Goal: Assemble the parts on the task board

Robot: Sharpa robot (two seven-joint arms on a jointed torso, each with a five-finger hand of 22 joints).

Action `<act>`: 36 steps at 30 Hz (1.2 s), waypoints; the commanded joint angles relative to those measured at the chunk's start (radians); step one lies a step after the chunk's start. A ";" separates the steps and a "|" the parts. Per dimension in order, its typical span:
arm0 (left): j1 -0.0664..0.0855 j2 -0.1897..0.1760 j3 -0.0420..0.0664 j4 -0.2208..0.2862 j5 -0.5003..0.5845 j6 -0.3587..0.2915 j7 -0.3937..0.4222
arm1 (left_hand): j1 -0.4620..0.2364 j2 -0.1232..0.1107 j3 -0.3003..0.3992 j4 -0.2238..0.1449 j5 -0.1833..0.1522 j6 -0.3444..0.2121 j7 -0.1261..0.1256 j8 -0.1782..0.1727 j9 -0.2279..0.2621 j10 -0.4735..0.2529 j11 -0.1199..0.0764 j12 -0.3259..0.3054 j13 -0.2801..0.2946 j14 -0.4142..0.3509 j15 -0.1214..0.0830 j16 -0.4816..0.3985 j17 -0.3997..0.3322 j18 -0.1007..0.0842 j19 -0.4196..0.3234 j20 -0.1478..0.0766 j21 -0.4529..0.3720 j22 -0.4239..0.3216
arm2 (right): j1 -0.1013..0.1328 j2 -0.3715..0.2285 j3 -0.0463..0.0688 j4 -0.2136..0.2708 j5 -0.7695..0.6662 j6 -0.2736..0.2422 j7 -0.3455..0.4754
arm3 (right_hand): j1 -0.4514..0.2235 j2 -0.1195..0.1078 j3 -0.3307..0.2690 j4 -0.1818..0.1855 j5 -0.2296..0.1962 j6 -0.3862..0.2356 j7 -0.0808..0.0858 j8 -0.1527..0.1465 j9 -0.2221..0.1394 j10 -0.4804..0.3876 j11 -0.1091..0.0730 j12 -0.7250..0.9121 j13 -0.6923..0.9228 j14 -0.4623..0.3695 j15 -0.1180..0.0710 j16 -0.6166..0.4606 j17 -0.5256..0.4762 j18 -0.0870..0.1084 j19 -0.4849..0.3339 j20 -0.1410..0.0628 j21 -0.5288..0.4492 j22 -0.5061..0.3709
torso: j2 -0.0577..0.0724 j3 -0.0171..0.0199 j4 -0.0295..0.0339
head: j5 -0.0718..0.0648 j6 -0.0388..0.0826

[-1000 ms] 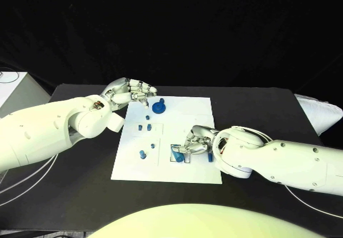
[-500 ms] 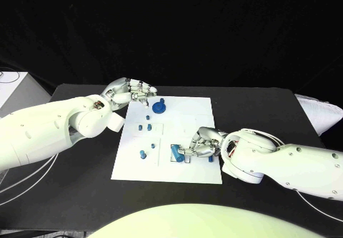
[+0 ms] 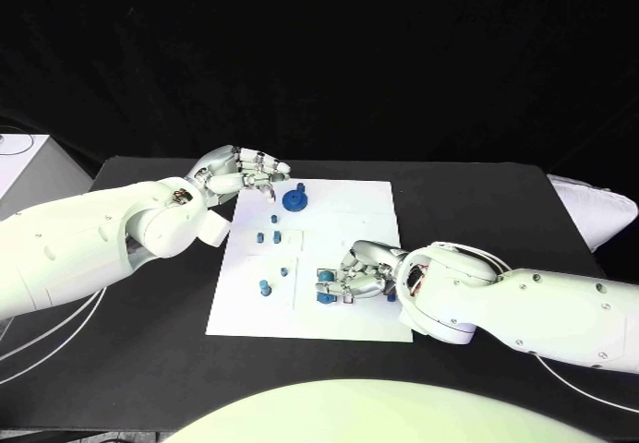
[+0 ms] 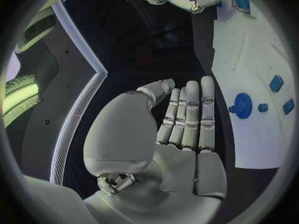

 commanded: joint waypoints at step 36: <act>0.000 -0.003 0.000 0.000 -0.009 0.012 0.002 | 0.001 0.011 -0.001 0.003 0.004 -0.010 0.000 0.006 -0.002 -0.007 0.000 0.005 -0.003 -0.006 0.003 -0.001 -0.002 0.015 0.003 0.002 -0.006 -0.002 | -0.010 0.006 0.000 -0.032 -0.086 -0.010 0.000 | 0.318 0.050 0.185 -0.093 -0.191 -0.008 -0.001 0.001 -0.013 0.103 -0.011 0.003 0.263 0.106 -0.010 0.004 0.263 -0.018 0.080 -0.009 0.007 0.227 | 0.001 0.0005 0.0001 | 0.008 0.000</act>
